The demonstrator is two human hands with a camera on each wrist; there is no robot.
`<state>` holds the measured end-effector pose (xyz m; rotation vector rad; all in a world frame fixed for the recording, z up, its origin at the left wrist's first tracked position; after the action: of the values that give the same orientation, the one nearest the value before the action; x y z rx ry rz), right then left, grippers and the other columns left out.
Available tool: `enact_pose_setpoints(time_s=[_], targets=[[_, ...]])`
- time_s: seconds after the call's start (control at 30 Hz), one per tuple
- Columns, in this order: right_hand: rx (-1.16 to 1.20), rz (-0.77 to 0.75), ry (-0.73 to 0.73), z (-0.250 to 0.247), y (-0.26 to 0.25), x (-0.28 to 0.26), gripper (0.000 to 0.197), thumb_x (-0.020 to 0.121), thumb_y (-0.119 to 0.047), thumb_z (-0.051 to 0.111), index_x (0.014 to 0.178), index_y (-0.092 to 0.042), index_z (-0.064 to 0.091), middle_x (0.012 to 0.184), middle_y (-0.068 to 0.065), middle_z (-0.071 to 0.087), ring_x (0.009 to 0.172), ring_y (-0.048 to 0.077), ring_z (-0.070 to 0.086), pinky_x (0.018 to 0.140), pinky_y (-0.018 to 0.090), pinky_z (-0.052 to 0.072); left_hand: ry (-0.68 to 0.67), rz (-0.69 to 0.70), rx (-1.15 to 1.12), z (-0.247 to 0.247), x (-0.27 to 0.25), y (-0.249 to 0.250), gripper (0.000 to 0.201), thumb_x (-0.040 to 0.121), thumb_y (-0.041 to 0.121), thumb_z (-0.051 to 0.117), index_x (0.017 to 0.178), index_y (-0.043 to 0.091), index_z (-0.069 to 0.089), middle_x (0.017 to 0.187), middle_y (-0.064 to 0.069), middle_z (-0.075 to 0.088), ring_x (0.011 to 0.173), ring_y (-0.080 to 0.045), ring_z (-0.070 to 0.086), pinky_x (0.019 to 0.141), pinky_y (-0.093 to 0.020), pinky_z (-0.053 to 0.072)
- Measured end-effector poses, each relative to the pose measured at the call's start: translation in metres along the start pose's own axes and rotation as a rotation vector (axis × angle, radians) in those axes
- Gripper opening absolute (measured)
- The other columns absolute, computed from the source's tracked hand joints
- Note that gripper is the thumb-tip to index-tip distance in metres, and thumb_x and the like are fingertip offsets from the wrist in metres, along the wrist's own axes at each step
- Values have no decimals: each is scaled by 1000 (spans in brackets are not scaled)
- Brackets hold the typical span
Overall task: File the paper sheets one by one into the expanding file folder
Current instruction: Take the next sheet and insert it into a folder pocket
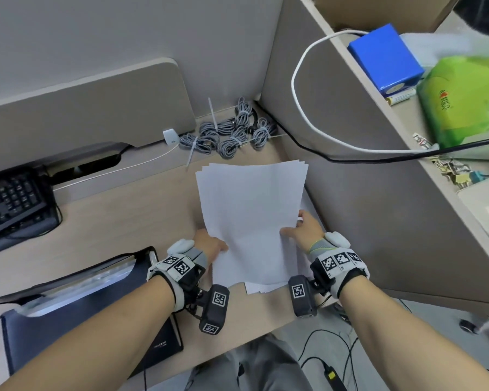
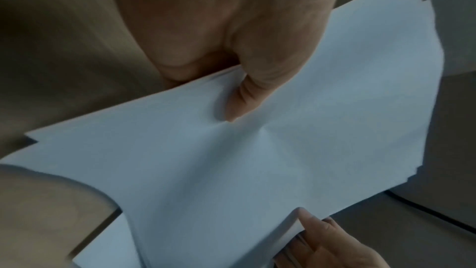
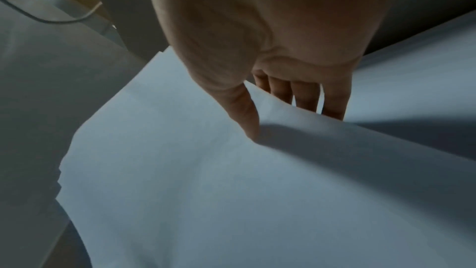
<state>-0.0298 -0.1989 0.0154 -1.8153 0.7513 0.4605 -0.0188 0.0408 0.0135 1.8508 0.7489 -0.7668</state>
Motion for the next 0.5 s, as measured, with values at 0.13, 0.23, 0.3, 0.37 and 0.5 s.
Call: enact_pose_setpoints(time_s=[0.13,0.23,0.3,0.37,0.5], targets=[[37,-136,-26,-12,-32,-15,29,69,-1,68,96,-9,64,94,7,70,79,20,64,75,34,53,76,112,-110,-14,-14,24,38,73,-13,66,110,-9,61,107,-21,66,96,-37,64,87,-45,53],[61,-240,14,-23,-48,-23,22,61,-5,62,80,-15,68,83,8,70,71,18,57,70,36,51,89,226,-140,-24,-25,45,32,76,-10,67,108,-9,62,98,-15,65,89,-28,62,75,-33,50],[51,-275,48,-28,-52,-29,23,68,3,62,72,-20,65,72,1,65,67,15,52,63,29,46,79,301,-151,-29,-33,54,25,78,-10,67,102,-6,66,93,-12,64,85,-25,62,62,-26,50],[-11,-288,59,-30,-47,-31,28,76,7,62,74,-21,61,69,-5,61,65,12,52,57,17,43,58,370,-139,-31,-37,54,19,77,-10,68,91,2,68,88,-10,64,82,-22,60,55,-24,48],[-105,-320,39,-29,-38,-29,19,80,1,62,88,-16,62,82,1,64,70,14,56,62,22,42,27,430,-118,-26,-35,51,21,75,-6,70,92,6,68,86,-8,66,79,-20,60,61,-25,43]])
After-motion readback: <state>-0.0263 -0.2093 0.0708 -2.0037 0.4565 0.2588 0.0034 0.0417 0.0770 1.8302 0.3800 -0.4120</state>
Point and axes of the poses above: each hand's wrist, its own x-axis towards the middle knuckle, its own z-axis out of the palm, y = z × x, the point moved 1 cm from there along x, towards the middle knuckle
